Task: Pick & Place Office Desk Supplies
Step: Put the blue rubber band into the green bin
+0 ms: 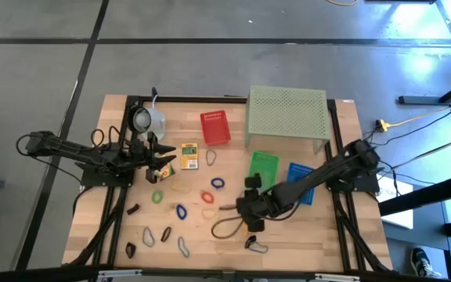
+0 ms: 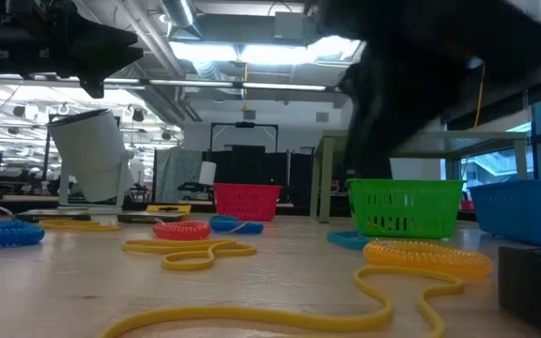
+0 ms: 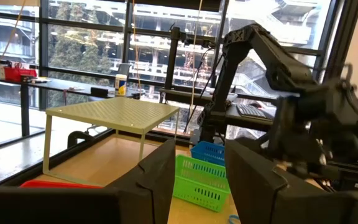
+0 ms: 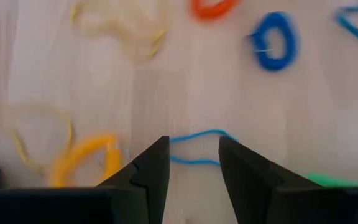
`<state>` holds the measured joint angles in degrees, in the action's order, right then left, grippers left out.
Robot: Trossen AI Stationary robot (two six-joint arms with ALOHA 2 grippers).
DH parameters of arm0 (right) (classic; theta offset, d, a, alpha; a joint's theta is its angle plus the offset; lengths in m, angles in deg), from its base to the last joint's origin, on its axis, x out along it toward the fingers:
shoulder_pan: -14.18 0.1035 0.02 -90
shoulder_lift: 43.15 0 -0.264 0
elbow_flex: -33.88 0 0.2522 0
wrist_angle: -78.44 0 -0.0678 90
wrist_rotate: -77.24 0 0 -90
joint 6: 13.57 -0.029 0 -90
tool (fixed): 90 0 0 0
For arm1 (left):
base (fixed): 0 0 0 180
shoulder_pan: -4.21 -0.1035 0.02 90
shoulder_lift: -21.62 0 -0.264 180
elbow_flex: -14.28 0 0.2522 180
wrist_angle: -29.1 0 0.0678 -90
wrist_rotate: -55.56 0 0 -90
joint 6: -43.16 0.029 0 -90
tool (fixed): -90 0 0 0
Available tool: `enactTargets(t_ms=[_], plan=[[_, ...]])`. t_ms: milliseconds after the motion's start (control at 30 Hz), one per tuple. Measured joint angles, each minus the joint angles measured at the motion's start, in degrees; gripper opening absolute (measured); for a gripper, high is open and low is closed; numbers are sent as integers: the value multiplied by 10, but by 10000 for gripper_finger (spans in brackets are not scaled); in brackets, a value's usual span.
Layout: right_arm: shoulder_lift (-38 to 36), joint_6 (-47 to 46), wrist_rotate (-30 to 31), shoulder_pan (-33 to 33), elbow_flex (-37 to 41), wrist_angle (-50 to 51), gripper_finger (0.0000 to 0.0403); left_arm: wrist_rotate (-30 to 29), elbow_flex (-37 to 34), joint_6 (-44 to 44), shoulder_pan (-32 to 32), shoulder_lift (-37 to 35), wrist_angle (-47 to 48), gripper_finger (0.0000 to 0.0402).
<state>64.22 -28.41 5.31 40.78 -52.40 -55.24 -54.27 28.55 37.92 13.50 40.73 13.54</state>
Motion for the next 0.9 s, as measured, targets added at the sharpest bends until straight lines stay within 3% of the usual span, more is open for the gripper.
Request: enactTargets(t_ms=[167,400,633,900], plan=[[37,149,-16,4,0,-16,139,0,0,0,0,0,0,132],[78,172,-52,0,-2,-21,139,0,0,0,0,0,0,132],[84,160,-12,0,-2,-25,139,0,0,0,0,0,0,132],[84,-5,-37,-15,-2,-21,139,0,0,0,0,0,0,132]])
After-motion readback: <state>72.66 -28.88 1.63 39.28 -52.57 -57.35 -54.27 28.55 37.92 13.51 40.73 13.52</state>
